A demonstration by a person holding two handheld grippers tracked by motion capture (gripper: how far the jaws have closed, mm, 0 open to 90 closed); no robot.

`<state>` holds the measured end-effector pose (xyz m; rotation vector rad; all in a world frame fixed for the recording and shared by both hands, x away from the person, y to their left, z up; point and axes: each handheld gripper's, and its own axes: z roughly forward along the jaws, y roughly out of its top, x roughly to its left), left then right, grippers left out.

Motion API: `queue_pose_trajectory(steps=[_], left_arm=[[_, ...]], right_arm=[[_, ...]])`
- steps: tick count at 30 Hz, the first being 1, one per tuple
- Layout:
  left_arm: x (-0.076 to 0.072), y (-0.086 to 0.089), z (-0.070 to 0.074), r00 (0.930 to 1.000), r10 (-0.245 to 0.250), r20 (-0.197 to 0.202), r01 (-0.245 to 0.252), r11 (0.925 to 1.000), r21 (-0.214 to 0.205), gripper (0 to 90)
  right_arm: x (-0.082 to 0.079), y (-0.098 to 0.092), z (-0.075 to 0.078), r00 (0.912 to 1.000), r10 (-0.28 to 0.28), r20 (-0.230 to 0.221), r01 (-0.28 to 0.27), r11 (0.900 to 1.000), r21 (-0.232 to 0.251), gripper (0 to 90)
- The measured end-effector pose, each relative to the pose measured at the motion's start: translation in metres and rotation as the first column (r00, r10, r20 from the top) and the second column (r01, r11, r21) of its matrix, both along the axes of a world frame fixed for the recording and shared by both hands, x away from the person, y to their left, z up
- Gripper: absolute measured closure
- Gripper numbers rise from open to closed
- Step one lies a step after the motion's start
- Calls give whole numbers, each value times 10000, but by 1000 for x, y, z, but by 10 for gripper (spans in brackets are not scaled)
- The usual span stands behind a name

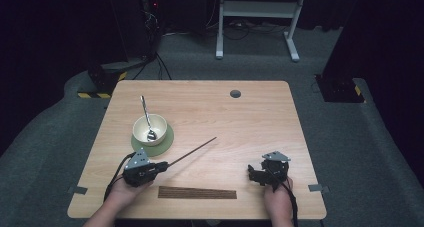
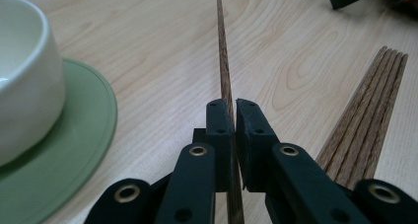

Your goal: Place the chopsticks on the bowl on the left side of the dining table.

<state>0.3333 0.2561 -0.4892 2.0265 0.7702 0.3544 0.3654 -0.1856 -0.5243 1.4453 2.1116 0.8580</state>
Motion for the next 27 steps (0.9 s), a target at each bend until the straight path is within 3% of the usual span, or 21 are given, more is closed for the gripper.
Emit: queue_pose_trajectory(steps=[2, 6, 12, 22, 27], left_arm=[[1, 4, 5, 9998, 32, 206, -31, 10000, -53, 845], [2, 9, 10, 9994, 110, 326, -106, 9999, -110, 845], [6, 20, 19, 9985, 374, 402, -353, 9981, -511, 845], [13, 35, 30, 9957, 808, 455, -793, 9963, -346, 845], [14, 40, 33, 9905, 1204, 657, -1189, 9925, -267, 845]], right_arm=[[0, 0, 0, 10000, 10, 11, -10, 10000, -16, 88], [0, 0, 0, 10000, 25, -4, -25, 10000, -19, 88], [0, 1, 0, 10000, 47, 5, -47, 10000, -22, 88], [1, 1, 0, 10000, 60, 14, -60, 10000, -34, 87], [1, 1, 0, 10000, 59, 17, -59, 10000, -35, 87]])
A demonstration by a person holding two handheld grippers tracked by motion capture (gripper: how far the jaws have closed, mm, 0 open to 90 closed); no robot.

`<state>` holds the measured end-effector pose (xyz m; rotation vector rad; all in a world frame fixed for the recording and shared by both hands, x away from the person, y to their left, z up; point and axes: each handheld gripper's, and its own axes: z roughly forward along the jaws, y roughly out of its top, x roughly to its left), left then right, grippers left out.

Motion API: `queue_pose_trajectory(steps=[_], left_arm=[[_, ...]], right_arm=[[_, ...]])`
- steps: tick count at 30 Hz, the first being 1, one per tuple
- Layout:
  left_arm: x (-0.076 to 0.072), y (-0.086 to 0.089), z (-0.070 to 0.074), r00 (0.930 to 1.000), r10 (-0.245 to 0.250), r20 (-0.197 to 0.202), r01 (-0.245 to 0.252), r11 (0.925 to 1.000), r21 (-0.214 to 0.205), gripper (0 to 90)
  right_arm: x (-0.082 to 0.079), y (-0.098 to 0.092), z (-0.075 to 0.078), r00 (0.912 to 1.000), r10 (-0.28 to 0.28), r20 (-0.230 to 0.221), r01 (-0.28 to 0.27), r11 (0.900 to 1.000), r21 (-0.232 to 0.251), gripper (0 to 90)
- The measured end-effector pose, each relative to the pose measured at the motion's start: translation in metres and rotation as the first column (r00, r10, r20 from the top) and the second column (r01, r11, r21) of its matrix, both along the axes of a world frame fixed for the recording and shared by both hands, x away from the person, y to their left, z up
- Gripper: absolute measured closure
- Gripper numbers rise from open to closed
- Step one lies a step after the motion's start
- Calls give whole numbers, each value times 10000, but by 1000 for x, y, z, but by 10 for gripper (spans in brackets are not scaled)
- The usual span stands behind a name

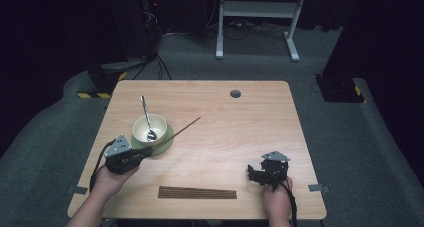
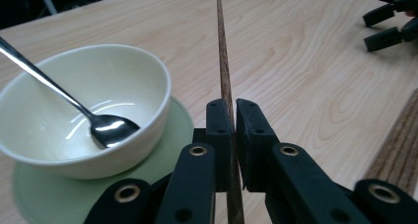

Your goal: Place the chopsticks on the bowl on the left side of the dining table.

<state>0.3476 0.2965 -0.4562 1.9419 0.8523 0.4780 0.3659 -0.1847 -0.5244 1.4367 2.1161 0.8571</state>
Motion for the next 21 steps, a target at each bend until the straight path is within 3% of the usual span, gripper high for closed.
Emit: queue_pose_trajectory(steps=[10, 21], left_arm=[[5, 22, 4, 9966, 790, 244, -797, 9964, 280, 845], [11, 41, 2, 9894, 1444, 129, -1447, 9887, 379, 845]], right_arm=[[0, 0, 0, 10000, 1, 5, -1, 10000, -6, 88], [0, 0, 0, 10000, 2, 7, -2, 10000, -7, 88]])
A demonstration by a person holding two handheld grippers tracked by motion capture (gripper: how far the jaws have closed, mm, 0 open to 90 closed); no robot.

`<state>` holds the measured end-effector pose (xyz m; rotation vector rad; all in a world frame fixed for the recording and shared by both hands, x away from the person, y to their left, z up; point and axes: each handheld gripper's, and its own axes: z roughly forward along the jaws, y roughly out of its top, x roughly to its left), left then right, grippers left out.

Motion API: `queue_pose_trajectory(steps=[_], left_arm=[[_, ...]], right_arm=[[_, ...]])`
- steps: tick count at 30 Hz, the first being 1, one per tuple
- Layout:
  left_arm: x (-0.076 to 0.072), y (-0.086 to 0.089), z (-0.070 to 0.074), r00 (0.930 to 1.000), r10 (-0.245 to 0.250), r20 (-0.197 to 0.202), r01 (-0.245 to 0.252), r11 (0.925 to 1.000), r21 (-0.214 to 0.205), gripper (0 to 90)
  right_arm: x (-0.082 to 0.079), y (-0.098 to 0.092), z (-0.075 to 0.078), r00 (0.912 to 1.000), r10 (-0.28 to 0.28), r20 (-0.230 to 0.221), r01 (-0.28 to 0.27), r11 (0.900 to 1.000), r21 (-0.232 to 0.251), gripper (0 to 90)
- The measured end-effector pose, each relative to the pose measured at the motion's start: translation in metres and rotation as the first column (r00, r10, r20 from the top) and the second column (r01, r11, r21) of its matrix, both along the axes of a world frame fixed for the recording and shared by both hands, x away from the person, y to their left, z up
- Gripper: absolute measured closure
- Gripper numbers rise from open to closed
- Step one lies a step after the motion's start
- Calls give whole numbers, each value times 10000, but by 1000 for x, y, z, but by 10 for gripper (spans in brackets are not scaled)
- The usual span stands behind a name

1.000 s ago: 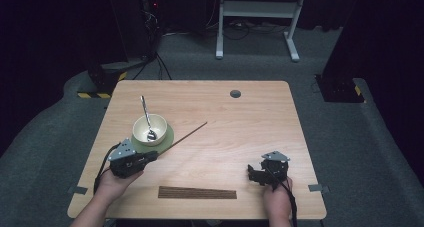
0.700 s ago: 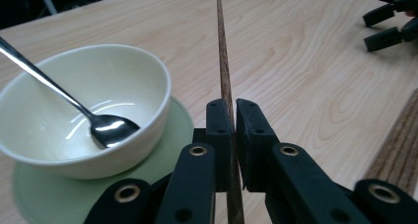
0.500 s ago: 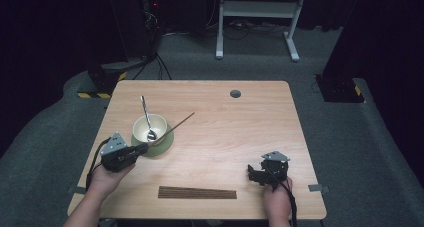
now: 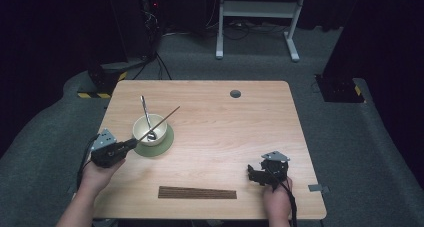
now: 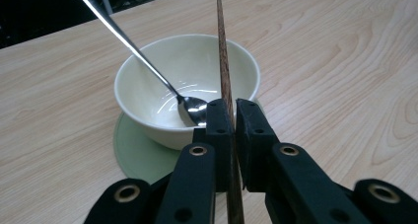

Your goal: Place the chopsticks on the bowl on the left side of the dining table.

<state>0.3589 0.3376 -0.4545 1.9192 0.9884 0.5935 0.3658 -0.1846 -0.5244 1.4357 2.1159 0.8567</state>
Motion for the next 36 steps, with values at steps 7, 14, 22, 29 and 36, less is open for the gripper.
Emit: queue_pose_trajectory(steps=[7, 14, 22, 29, 36], left_arm=[[4, 3, -4, 9998, 106, -175, -107, 9999, -51, 845], [6, 6, -7, 9993, 239, -277, -240, 9997, -33, 844], [8, 6, -11, 9987, 189, -475, -189, 9998, -12, 844], [8, 4, -13, 9984, 142, -541, -140, 9999, 43, 843], [8, 2, -13, 9984, 146, -549, -141, 9999, 97, 830]], right_arm=[[0, 1, 0, 10000, -22, -20, 22, 10000, 7, 92], [0, 0, 0, 10000, 56, 16, -56, 10000, -22, 95], [0, 0, 0, 10000, 75, 24, -75, 10000, -30, 97], [0, 1, 0, 9999, 97, 29, -96, 9999, -31, 97], [-1, 1, 0, 9999, 111, 30, -111, 9999, -33, 100]])
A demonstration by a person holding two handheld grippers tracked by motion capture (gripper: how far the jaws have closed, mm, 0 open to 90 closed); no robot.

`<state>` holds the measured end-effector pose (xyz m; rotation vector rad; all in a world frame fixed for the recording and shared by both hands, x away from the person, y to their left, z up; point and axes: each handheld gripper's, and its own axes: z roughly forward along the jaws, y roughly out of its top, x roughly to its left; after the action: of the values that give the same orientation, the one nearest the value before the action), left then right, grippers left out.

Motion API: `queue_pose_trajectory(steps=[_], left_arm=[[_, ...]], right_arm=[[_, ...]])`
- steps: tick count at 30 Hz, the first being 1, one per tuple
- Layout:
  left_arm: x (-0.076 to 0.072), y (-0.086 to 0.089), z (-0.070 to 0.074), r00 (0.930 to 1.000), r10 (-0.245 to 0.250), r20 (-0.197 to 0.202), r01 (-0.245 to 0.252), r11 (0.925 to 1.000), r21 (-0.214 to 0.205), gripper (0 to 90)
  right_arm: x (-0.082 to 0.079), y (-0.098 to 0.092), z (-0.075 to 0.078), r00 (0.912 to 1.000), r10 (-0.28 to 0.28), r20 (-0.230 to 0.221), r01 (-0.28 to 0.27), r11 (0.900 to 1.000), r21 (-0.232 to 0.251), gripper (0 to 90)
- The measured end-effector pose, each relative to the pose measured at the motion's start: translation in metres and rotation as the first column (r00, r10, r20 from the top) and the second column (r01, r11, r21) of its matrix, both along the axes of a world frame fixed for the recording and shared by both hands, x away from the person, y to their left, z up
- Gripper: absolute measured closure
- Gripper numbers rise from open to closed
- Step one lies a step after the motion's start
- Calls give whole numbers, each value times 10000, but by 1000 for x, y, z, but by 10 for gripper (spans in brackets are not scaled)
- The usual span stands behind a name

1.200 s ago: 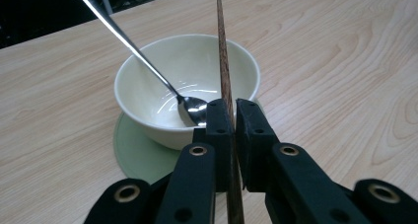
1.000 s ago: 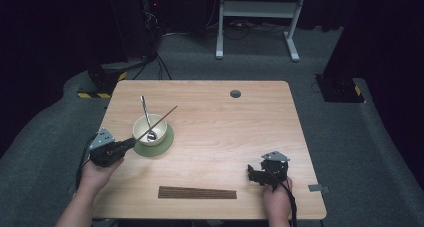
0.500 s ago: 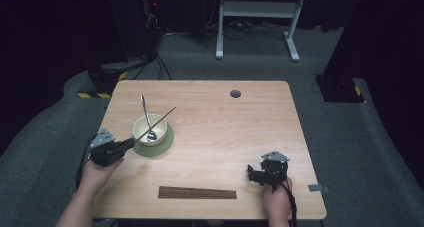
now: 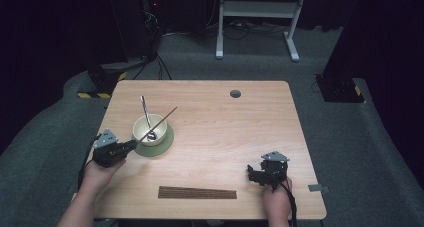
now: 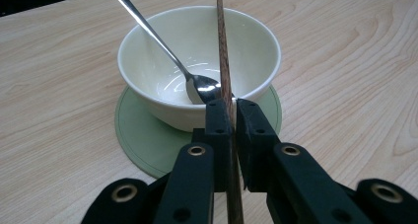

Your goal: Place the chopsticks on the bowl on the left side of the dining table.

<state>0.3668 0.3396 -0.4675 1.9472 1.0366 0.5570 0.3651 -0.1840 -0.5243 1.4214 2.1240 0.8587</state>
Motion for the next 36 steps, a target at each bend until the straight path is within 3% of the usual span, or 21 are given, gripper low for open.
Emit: queue_pose_trajectory(steps=[5, 11, 15, 21, 28, 32, 36], left_arm=[[0, 1, 1, 10000, 76, 41, -76, 10000, -33, 781], [-5, 1, 6, 9995, 270, 191, -266, 9994, -225, 652], [-16, 0, 14, 9987, 294, 419, -280, 9990, -334, 619], [-35, -9, 24, 9978, -147, 653, 184, 9982, -566, 613], [-49, -34, 16, 9967, -736, 353, 726, 9970, 280, 547], [-53, -41, 13, 9955, -930, 182, 925, 9954, 255, 542], [-57, -55, 5, 9920, -1248, -211, 1259, 9901, 624, 533]], right_arm=[[0, 0, 0, 10000, 4, -3, -4, 10000, 5, 100], [0, 0, 0, 10000, 20, -6, -20, 10000, 26, 101], [0, 0, 0, 10000, 30, -5, -30, 10000, 30, 102], [-1, 1, 0, 10000, -6, -48, 6, 10000, 64, 102], [-1, 1, 0, 10000, 40, -41, -39, 10000, 77, 102], [-1, 0, 0, 10000, 43, -41, -42, 10000, 76, 102], [-1, 0, 0, 10000, 45, -41, -45, 10000, 73, 102]])
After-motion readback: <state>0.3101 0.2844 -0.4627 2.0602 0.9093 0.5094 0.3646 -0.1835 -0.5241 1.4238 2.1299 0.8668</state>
